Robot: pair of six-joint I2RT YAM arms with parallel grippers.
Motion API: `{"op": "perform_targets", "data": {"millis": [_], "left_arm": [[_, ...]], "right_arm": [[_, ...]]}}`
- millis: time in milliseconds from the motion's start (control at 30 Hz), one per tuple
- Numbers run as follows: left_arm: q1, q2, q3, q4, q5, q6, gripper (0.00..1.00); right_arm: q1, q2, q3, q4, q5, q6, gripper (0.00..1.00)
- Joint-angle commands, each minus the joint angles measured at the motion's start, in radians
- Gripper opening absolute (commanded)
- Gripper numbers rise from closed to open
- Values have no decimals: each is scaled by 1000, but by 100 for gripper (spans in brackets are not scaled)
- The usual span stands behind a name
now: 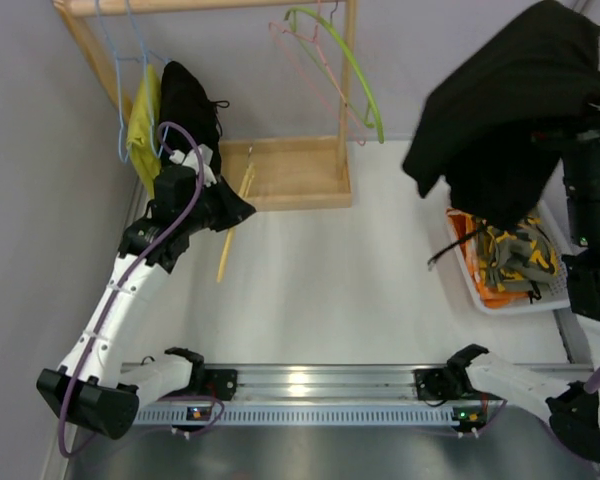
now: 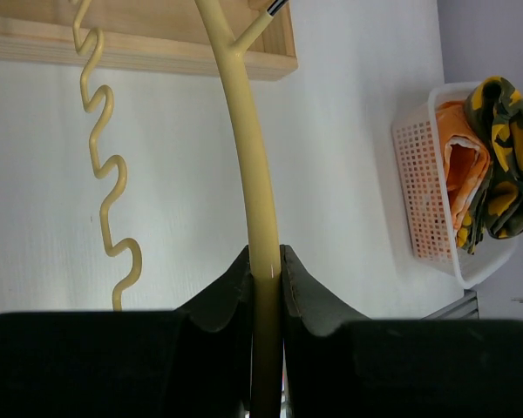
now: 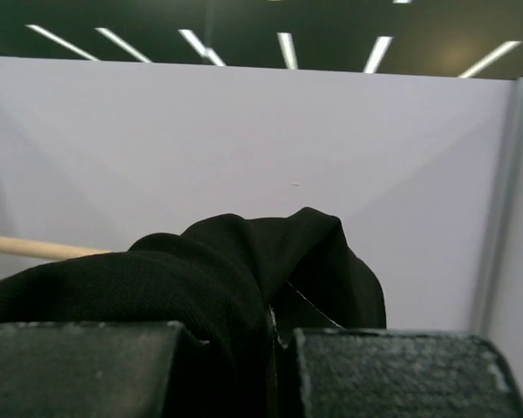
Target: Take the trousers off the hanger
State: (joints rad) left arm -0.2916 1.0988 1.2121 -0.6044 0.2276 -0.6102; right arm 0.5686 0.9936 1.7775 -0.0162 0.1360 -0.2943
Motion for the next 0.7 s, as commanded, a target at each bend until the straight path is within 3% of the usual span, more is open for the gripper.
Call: {"op": "perform_targets", "data": {"millis": [0,100,333,533,667], "left_arm": [[0,-48,-6,90,30,29,0],[0,-43,-2,94,41,24,0],[0,-24,12,94,65,21,0],[0,-5,17,103,81,10,0],[2,4,21,109,85,4,0]], "right_arm": [[-160,-87,-35,90,34,43,0],[-292,-163,-88,36,86,12,0],[-499,-274,-194,-93,365,-115,0],[-539,-309,-286,-45,450,-256,0],[-539,-233,-281,1,470,-301,0]]}}
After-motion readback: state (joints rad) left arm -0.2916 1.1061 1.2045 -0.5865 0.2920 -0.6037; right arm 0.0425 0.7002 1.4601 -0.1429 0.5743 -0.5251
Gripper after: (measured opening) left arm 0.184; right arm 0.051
